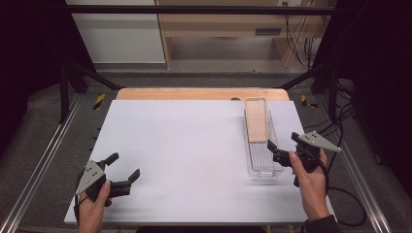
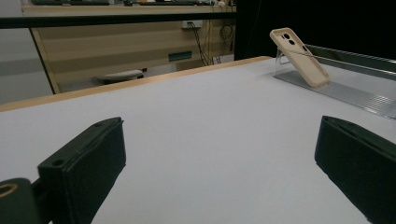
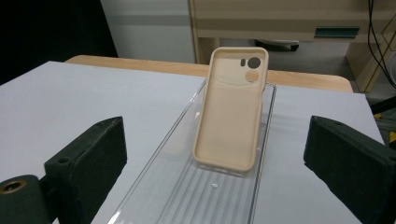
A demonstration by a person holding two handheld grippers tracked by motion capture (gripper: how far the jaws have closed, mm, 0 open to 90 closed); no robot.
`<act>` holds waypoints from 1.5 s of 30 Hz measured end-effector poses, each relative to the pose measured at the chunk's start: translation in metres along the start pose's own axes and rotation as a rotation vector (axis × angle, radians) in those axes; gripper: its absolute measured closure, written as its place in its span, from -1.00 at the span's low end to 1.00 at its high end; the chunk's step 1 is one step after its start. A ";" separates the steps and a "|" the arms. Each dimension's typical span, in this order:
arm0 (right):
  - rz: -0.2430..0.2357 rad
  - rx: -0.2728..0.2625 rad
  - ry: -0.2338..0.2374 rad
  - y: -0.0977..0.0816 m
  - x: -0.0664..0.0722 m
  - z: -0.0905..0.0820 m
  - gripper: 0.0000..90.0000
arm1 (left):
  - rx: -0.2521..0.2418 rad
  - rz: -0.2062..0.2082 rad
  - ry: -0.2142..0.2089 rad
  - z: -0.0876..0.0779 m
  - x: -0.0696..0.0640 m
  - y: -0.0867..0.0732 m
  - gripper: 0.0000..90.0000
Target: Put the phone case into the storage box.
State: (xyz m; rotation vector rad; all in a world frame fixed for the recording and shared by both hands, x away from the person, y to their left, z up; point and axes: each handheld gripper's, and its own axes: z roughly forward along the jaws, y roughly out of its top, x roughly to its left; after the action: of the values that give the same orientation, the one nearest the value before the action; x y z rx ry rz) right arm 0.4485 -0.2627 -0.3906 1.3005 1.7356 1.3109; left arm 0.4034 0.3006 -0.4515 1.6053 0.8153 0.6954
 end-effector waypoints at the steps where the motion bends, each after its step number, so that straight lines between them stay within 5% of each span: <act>1: 0.000 -0.001 0.004 -0.001 0.000 -0.001 -0.87 | 0.000 -0.001 0.000 0.000 0.000 0.000 -0.97; 21: -0.009 -0.029 0.012 -0.021 -0.005 -0.019 -0.89 | 0.002 0.001 -0.012 0.000 -0.002 0.000 -0.97; 45: -0.068 -0.202 -0.012 -0.053 -0.014 -0.034 -0.93 | 0.001 0.005 -0.014 0.000 -0.002 0.001 -0.97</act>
State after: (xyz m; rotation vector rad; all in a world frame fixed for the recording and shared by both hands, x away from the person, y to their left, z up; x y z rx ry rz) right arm 0.4054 -0.2892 -0.4307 1.1241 1.5798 1.3956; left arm 0.4023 0.2986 -0.4510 1.6122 0.8020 0.6872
